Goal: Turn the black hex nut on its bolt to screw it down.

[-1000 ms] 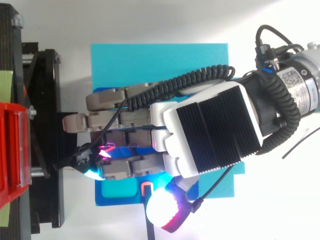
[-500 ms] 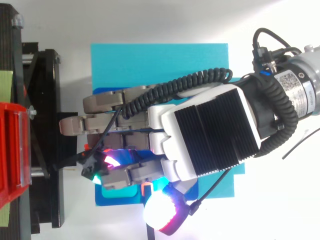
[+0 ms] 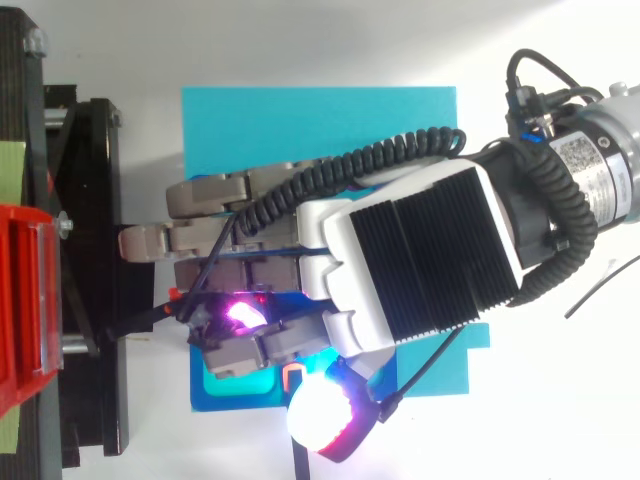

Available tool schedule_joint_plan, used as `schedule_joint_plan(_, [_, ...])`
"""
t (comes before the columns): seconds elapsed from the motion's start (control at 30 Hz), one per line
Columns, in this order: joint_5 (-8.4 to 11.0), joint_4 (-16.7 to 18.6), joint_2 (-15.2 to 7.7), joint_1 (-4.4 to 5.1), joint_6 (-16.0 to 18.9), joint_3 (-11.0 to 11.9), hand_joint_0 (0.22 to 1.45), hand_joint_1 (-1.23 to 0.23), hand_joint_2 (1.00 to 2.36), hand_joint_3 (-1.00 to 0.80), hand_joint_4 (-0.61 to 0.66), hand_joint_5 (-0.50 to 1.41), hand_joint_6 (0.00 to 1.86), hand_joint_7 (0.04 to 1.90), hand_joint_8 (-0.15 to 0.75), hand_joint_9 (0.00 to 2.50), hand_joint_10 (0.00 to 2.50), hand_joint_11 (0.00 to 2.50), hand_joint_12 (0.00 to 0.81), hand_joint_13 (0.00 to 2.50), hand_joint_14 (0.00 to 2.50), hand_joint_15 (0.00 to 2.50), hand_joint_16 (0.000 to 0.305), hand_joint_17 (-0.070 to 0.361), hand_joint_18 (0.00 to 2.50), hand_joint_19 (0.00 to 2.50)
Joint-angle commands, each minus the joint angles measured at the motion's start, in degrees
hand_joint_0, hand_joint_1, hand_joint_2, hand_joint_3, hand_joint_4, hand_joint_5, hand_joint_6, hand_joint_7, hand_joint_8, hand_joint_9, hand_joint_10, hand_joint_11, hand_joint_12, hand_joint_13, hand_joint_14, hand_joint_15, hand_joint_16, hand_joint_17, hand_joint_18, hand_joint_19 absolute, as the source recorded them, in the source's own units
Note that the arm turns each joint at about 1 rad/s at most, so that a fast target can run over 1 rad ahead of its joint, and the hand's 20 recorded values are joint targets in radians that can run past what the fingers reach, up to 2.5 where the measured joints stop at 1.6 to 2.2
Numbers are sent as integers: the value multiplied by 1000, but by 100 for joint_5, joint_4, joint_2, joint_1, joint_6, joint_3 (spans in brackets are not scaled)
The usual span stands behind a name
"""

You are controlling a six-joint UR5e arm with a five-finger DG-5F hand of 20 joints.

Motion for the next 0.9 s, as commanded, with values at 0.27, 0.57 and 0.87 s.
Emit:
schedule_joint_plan(0.27, [-119,162,-1,-135,-18,0,533,-235,1000,-500,16,-25,501,1489,264,755,0,0,339,333,0,0,46,103,357,311])
schedule_joint_plan(0.57, [-198,224,-1,-258,-18,0,533,-235,1000,-500,14,-27,501,1480,266,753,0,0,339,333,0,0,46,104,361,308])
schedule_joint_plan(0.87, [-436,312,-1,-443,-18,0,533,-236,1000,-500,27,-30,502,1464,266,756,0,0,340,335,0,0,46,104,356,308])
